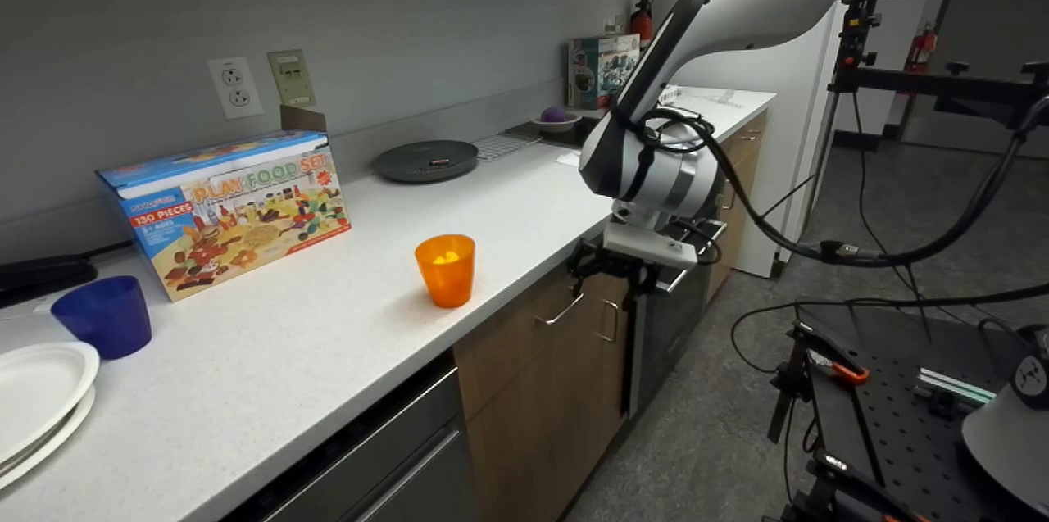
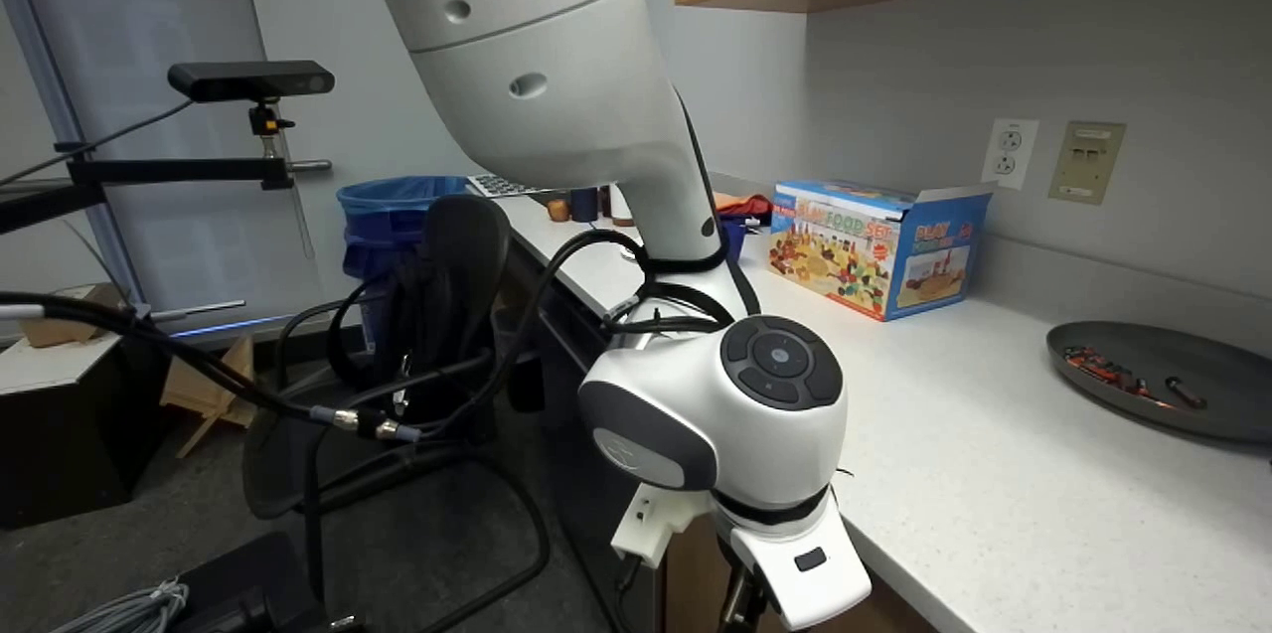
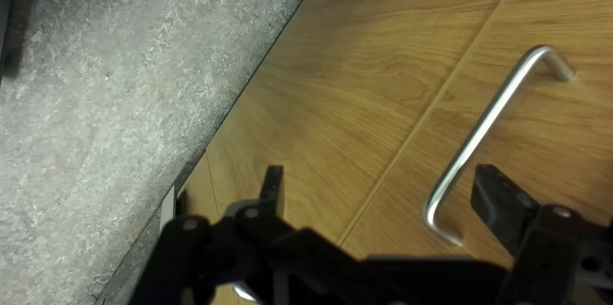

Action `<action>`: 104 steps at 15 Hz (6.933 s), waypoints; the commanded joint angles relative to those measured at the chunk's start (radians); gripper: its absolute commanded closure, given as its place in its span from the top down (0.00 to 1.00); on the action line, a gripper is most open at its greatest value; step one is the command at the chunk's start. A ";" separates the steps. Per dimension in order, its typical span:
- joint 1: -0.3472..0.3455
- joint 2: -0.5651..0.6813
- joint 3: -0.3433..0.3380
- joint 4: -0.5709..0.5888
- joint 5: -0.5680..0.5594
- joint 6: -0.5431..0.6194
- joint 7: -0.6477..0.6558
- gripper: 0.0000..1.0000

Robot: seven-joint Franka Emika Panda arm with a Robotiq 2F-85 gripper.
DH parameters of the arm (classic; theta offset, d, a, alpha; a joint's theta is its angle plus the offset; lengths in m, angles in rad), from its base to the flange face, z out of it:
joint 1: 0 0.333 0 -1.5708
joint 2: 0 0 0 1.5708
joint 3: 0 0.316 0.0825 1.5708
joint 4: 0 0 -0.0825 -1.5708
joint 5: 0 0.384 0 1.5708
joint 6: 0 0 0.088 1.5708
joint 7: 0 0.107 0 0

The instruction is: Open the top drawer of the kitchen unit

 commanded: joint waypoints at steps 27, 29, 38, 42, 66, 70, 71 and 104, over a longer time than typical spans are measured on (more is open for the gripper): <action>0.047 0.019 -0.121 -0.093 -0.093 -0.015 0.066 1.00; 0.067 -0.010 -0.147 -0.130 -0.121 -0.032 0.084 1.00; 0.103 -0.158 -0.262 -0.325 -0.246 -0.101 0.108 1.00; 0.130 -0.213 -0.376 -0.420 -0.335 -0.096 0.107 1.00; 0.356 -0.550 -0.420 -0.200 -1.052 -0.492 0.297 1.00; 0.357 -0.440 -0.401 -0.127 -1.032 -0.460 0.268 1.00; 0.358 -0.412 -0.399 -0.106 -1.017 -0.459 0.252 1.00; 0.298 -0.157 -0.366 0.015 -0.819 -0.576 0.034 1.00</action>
